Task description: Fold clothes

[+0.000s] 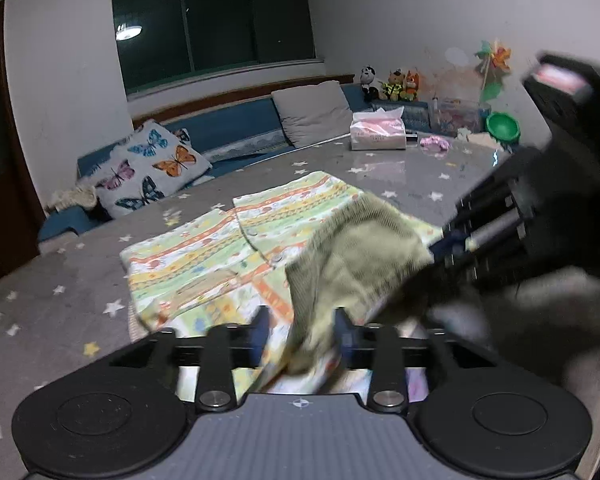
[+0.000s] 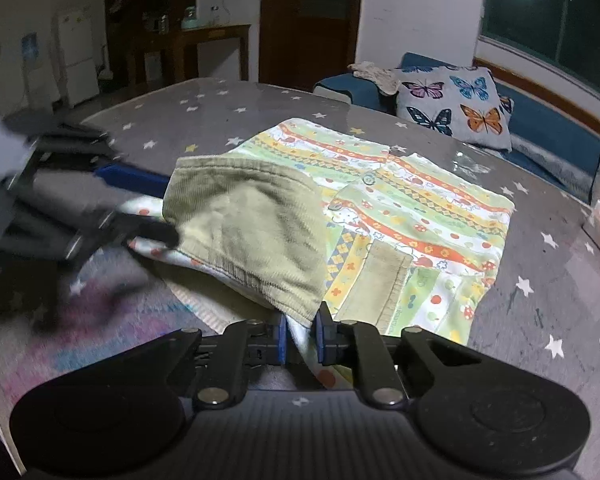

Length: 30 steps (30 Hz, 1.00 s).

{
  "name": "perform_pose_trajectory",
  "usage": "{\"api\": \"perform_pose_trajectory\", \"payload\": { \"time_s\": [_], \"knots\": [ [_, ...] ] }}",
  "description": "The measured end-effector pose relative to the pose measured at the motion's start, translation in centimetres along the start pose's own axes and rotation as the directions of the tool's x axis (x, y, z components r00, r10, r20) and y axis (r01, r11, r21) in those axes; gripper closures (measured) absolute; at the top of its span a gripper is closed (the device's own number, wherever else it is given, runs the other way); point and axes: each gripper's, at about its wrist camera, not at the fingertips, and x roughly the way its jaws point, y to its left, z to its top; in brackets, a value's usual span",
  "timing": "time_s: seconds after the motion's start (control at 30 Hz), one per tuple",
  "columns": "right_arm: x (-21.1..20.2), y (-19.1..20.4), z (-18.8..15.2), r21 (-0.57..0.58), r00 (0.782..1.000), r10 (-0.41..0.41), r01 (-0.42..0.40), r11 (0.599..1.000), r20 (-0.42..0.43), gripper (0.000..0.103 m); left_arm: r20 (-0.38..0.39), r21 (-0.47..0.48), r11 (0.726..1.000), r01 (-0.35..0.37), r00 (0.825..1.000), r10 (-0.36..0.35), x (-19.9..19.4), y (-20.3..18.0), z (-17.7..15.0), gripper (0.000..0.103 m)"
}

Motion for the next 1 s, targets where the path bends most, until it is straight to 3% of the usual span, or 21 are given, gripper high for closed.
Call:
{"api": "perform_pose_trajectory", "payload": {
  "time_s": [0.13,0.4,0.47,0.53,0.63,0.83,1.0],
  "knots": [
    [-0.5,-0.1,0.5,0.021,1.0,-0.001,0.001,1.0,0.02,0.092,-0.022,0.05,0.998,-0.035,0.999,0.036,-0.4,-0.2,-1.3,0.054],
    [-0.9,0.2,0.8,0.03,0.999,-0.016,0.015,0.999,0.038,0.094,-0.04,0.193,0.975,-0.115,0.991,0.124,0.5,0.1,-3.1,0.054],
    [-1.0,0.2,0.8,0.041,0.999,-0.019,0.018,0.999,0.042,0.095,-0.05,0.213,0.97,-0.118,0.99,0.131,0.6,0.2,-3.5,0.059],
    [-1.1,0.2,0.8,0.05,0.999,-0.024,0.022,0.999,0.045,0.095,-0.057,0.218,0.97,-0.11,0.991,0.125,0.6,0.3,-3.8,0.077],
    [-1.2,0.4,0.7,0.055,0.998,-0.029,0.026,0.998,0.055,0.096,-0.053,0.21,0.972,-0.107,0.991,0.12,0.5,0.6,-3.9,0.094],
    [-2.9,0.8,0.5,0.059,0.996,-0.033,0.029,0.998,0.08,0.097,-0.011,0.17,0.98,-0.1,0.995,0.104,-2.0,0.3,-3.0,0.098],
    [-7.1,2.2,-0.3,0.034,0.995,0.002,-0.005,0.999,0.1,0.097,-0.002,0.166,0.984,-0.064,0.998,0.066,-6.3,-1.0,-2.5,0.098]
  ]
}}
